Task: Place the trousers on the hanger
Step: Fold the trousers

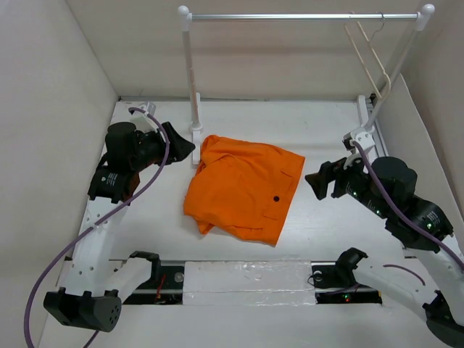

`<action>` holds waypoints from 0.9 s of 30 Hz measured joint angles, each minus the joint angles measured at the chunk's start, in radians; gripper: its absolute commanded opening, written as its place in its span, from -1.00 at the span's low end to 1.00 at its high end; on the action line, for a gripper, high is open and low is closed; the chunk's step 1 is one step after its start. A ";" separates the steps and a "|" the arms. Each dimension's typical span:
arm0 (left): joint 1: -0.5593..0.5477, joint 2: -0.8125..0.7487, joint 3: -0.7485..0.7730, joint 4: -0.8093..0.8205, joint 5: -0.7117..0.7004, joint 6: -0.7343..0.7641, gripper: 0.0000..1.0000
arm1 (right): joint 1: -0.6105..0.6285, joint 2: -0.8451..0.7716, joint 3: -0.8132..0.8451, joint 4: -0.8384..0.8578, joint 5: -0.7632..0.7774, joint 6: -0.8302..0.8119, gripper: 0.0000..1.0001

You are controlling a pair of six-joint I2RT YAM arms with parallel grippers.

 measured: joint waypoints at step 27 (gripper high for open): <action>0.079 0.068 -0.446 -0.011 -0.215 -0.204 0.95 | -0.186 0.481 -0.518 0.382 -0.162 0.164 0.95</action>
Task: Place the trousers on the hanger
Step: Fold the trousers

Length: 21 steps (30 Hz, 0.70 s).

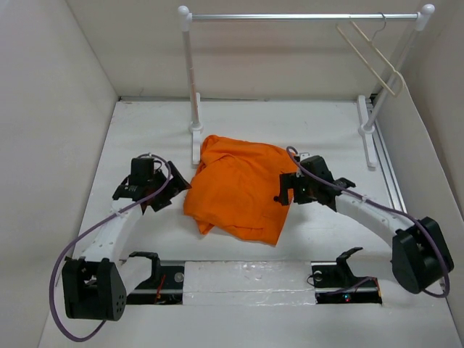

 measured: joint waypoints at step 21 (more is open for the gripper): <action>-0.026 0.147 -0.206 0.392 0.198 -0.132 -1.00 | -0.046 0.242 -0.090 0.465 0.018 0.164 -1.00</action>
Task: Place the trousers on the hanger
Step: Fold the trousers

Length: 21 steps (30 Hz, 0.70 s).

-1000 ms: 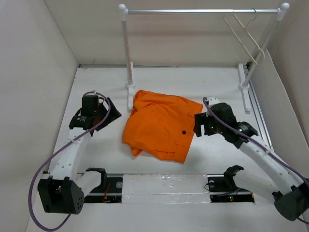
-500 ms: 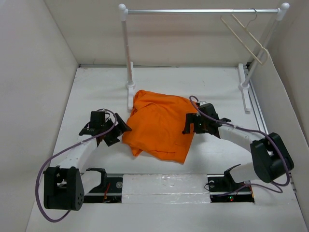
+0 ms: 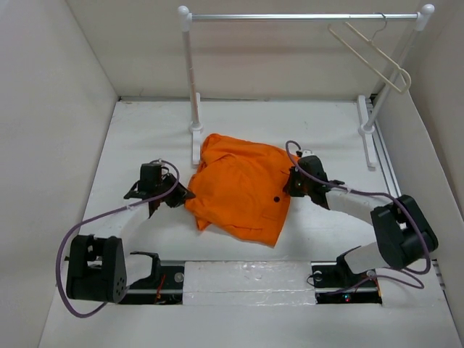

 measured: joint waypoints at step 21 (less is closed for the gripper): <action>-0.090 -0.332 0.765 -0.342 -0.094 0.170 0.92 | -0.535 -0.523 0.443 -0.620 -0.090 -0.266 -1.00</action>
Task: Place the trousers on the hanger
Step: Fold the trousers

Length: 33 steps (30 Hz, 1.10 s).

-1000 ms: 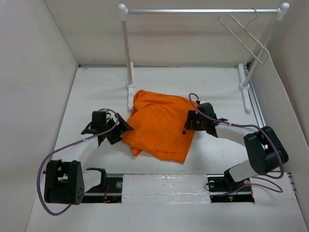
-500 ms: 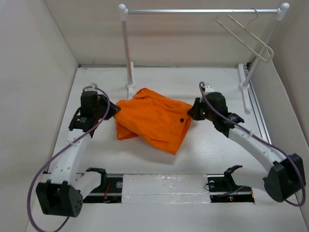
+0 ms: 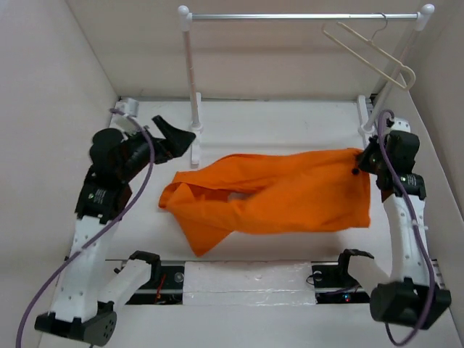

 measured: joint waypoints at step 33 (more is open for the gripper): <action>0.182 0.132 -0.750 0.074 -0.198 -0.335 0.80 | 0.910 0.388 -0.182 0.164 0.105 0.032 0.24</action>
